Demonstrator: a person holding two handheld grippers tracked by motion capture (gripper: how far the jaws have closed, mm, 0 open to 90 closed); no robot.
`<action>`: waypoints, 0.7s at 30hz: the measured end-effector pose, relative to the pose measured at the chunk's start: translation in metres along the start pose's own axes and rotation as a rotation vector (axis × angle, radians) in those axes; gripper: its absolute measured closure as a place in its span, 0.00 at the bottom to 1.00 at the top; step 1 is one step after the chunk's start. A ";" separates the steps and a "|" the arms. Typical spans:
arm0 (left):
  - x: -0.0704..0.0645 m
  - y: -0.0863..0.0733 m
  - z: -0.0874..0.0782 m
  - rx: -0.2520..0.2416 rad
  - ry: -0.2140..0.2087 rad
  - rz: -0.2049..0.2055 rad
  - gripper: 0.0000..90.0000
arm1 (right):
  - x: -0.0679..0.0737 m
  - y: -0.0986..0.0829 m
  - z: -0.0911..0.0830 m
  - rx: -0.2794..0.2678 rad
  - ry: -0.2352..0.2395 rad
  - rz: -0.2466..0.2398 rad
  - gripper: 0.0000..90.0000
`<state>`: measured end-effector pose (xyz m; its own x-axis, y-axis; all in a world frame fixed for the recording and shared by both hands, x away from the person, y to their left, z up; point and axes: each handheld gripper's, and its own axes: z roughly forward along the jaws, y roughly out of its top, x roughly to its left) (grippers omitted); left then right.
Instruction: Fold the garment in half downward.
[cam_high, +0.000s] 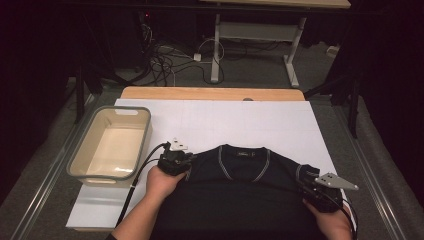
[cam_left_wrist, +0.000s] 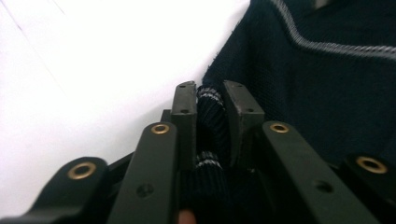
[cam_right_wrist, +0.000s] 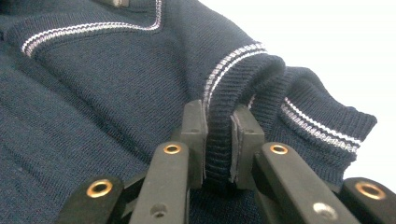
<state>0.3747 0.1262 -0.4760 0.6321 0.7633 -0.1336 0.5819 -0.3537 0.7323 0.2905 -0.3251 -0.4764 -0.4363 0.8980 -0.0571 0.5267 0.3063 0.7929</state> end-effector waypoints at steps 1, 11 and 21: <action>-0.001 0.000 -0.004 -0.014 0.003 0.005 0.82 | 0.000 0.000 0.000 0.000 -0.001 0.000 0.88; -0.023 -0.008 -0.036 -0.084 0.012 0.124 0.80 | 0.000 0.000 0.000 0.000 0.000 0.000 0.88; -0.032 -0.026 -0.047 -0.099 -0.014 0.157 0.79 | 0.000 0.000 0.000 0.001 -0.002 0.000 0.88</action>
<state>0.3155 0.1363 -0.4591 0.7187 0.6950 -0.0210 0.4228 -0.4128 0.8067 0.2905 -0.3249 -0.4764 -0.4348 0.8987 -0.0579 0.5279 0.3065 0.7921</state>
